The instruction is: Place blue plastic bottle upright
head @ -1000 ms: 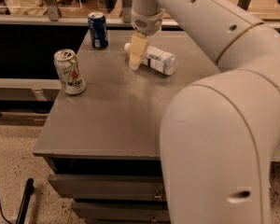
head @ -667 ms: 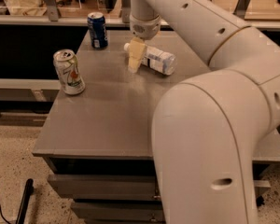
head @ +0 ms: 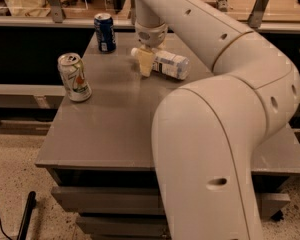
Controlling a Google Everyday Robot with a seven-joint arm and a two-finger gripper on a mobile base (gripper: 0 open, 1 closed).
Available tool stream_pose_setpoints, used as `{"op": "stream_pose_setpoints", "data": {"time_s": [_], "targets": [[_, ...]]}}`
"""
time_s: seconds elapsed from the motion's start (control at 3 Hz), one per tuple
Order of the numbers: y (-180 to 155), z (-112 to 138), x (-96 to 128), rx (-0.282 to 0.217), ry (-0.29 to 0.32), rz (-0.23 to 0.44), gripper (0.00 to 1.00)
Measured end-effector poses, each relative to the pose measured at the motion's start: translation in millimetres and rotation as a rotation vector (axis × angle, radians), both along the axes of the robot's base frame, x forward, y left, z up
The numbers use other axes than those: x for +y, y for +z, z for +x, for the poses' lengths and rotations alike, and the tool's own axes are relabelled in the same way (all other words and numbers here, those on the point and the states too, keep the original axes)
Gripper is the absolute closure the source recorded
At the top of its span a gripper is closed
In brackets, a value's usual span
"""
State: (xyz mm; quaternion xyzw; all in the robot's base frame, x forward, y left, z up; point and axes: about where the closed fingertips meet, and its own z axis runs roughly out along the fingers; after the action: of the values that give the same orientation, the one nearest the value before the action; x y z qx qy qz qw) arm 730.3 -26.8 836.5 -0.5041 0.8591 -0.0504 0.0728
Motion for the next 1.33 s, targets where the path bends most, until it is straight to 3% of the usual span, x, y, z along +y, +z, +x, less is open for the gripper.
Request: {"op": "stream_pose_setpoints", "data": {"time_s": [0.67,1.0,1.33], "targets": [[1,1,9,0.021,0.024,0.014,0.84],[23,-4,9,0.017,0.062,0.051,1.0],[59,-8,11,-0.013,0.114,0.099,1.0]]}}
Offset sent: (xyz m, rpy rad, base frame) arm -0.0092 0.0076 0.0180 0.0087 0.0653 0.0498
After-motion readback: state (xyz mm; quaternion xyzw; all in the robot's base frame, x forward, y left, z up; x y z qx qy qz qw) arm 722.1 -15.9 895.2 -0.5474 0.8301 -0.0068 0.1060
